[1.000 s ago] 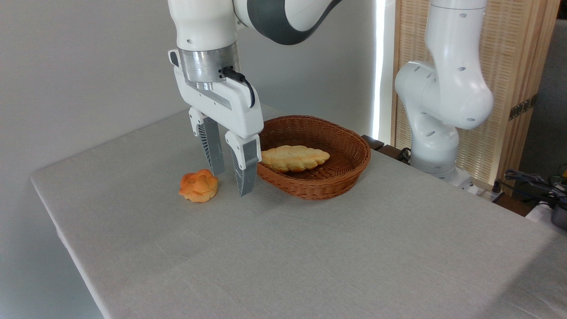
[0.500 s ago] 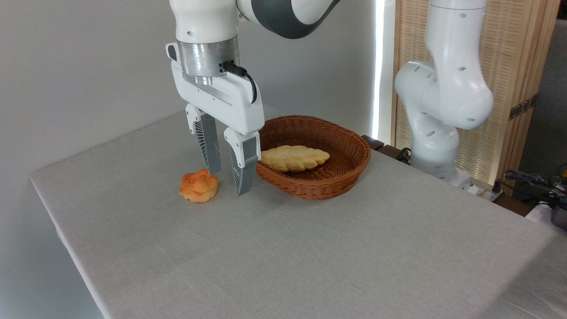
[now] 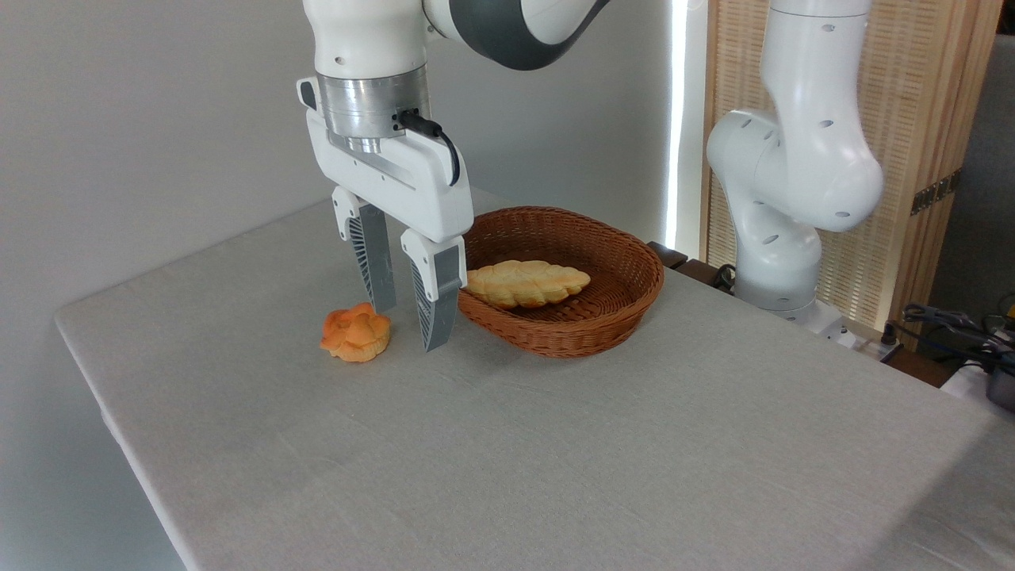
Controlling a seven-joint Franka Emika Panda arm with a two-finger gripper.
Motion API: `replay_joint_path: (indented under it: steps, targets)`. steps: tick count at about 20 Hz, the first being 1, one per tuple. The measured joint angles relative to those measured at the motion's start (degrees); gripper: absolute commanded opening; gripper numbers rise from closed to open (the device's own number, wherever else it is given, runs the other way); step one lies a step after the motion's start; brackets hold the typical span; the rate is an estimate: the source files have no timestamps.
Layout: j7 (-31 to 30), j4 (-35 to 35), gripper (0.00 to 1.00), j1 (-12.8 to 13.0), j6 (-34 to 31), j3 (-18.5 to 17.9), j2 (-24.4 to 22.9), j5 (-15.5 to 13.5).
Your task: Put bread into the basket
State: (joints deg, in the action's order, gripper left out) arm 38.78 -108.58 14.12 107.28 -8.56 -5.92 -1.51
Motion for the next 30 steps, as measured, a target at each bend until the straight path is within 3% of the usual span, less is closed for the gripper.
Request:
replay_joint_path:
  steps: [21, 27, 30]
  targets:
    - [0.13, 0.04, 1.00, 0.61, 0.00, 0.05, 0.62, -0.19]
    - [0.06, 0.10, 1.00, 1.36, 1.02, 1.20, 3.35, -6.13]
    - [0.06, 0.12, 1.00, 1.53, 1.80, 2.75, 4.84, -7.49]
